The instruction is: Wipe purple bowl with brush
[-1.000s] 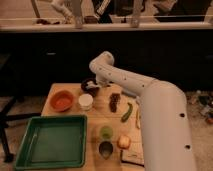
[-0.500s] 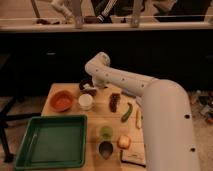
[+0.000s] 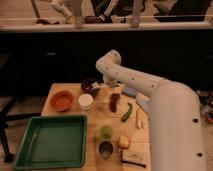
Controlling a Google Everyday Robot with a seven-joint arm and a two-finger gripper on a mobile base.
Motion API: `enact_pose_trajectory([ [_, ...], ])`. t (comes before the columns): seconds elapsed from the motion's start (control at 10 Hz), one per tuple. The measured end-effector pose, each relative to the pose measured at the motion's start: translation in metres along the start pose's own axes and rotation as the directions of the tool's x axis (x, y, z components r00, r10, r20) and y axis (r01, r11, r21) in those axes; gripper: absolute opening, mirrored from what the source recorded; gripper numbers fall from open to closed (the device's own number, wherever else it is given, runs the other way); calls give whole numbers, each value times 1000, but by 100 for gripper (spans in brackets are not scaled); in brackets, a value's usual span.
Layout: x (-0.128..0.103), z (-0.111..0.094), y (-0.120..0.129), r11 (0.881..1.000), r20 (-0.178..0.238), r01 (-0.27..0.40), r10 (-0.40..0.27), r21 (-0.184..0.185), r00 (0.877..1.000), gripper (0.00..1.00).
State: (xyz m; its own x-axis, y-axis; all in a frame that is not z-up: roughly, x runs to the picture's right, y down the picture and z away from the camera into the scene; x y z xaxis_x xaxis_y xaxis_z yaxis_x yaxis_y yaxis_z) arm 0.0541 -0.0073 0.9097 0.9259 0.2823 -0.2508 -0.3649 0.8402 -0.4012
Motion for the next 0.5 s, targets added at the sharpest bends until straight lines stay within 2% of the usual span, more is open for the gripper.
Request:
enact_pose_trajectory([
  [0.2,-7,9,-2,1000,-19,18,-18,-7,1000,0],
  [0.5,-50,15,10,997,-13,76,-77,-20,997,0],
])
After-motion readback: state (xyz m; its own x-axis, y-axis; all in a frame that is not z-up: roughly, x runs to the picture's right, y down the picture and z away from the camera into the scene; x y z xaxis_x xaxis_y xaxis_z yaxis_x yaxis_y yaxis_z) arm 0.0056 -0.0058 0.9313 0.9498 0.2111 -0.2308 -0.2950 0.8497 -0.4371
